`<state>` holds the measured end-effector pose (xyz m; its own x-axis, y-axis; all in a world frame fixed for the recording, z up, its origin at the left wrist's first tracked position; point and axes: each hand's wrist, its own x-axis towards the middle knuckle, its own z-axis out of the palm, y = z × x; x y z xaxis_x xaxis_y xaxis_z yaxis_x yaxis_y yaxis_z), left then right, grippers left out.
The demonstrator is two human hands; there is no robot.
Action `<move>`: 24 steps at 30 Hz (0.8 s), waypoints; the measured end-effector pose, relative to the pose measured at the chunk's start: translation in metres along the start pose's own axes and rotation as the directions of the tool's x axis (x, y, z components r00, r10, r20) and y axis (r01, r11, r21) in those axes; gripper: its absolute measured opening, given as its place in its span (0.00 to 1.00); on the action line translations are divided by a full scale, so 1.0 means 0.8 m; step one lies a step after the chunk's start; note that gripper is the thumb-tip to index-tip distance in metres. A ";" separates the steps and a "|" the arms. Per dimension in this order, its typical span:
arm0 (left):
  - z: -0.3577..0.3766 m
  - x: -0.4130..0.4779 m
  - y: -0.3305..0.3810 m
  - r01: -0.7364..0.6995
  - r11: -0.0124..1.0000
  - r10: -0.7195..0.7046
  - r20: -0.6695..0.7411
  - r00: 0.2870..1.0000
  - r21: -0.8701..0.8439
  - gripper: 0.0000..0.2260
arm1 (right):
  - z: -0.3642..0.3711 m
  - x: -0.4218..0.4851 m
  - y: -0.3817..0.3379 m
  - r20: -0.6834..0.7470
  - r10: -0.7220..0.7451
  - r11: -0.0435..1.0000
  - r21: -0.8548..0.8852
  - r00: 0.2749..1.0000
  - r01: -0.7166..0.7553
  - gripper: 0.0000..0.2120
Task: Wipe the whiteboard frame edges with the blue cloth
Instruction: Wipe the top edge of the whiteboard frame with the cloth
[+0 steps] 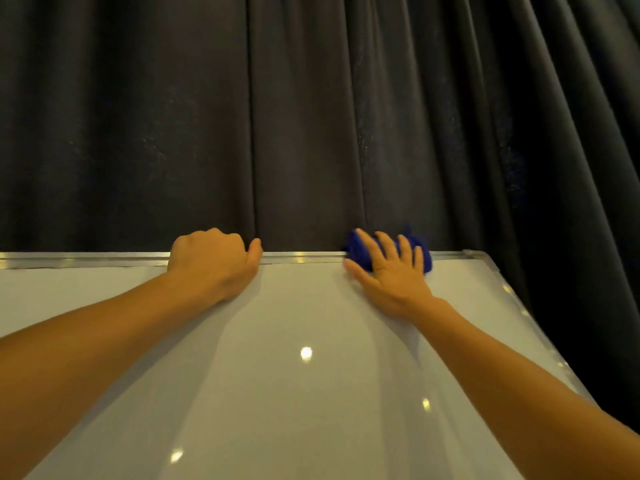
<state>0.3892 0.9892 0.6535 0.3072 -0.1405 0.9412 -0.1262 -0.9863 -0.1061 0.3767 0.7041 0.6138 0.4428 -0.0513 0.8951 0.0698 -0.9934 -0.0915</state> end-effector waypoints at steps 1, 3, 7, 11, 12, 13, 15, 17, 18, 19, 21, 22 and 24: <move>0.003 0.004 0.005 0.003 1.000 -0.003 0.005 1.000 0.017 0.27 | -0.006 0.001 0.027 0.026 0.117 0.993 -0.001 0.993 -0.117 0.41; 0.006 0.014 0.029 -0.001 1.000 0.001 0.031 1.000 0.024 0.24 | -0.002 0.008 0.035 0.070 0.196 0.980 0.012 0.978 -0.197 0.44; 0.014 0.030 0.101 -0.030 0.999 0.033 0.096 0.995 -0.035 0.20 | 0.028 0.007 -0.010 0.088 -0.168 0.982 0.103 0.982 0.159 0.39; 0.021 0.037 0.117 0.007 1.000 -0.006 0.108 0.994 -0.013 0.20 | 0.000 0.022 0.087 0.035 -0.236 0.972 0.013 0.971 0.236 0.35; 0.021 0.037 0.119 0.017 1.000 -0.016 0.119 0.993 -0.010 0.20 | -0.007 0.026 0.122 0.048 -0.151 0.989 -0.001 0.987 0.151 0.36; 0.019 0.039 0.122 0.031 0.999 -0.029 0.134 0.991 -0.008 0.20 | -0.011 0.027 0.147 0.066 -0.072 0.997 -0.017 0.995 0.073 0.38; 0.017 0.044 0.149 0.035 0.999 -0.033 0.175 0.984 -0.009 0.19 | -0.009 0.027 0.163 0.103 -0.022 1.000 0.000 0.994 0.022 0.41; 0.017 0.051 0.190 0.020 0.999 -0.012 0.220 0.975 -0.035 0.20 | 0.006 0.024 0.140 0.124 -0.151 0.987 0.068 0.981 0.144 0.40; 0.017 0.054 0.216 0.013 0.999 -0.004 0.233 0.972 -0.040 0.20 | 0.012 0.023 0.135 0.117 -0.230 0.971 0.096 0.966 0.220 0.37; 0.018 0.057 0.236 0.014 0.999 -0.005 0.235 0.972 -0.037 0.19 | 0.012 0.023 0.137 0.094 -0.294 0.953 0.102 0.951 0.285 0.35; 0.019 0.061 0.260 0.014 1.000 -0.008 0.215 0.977 -0.028 0.18 | -0.002 0.030 0.174 0.038 -0.306 0.951 0.049 0.951 0.304 0.33; 0.022 0.060 0.265 0.001 1.000 0.003 0.202 0.979 -0.021 0.18 | -0.007 0.033 0.202 0.022 -0.249 0.968 0.023 0.968 0.248 0.33; 0.026 0.055 0.267 -0.027 1.000 0.024 0.182 0.983 0.011 0.16 | -0.008 0.035 0.247 0.018 -0.108 0.994 0.001 0.994 0.108 0.33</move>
<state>0.3956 0.7702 0.6651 0.4704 -0.1775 0.8644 -0.1236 -0.9832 -0.1346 0.3974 0.5060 0.6233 0.4485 0.0585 0.8918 0.1183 -0.9930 0.0056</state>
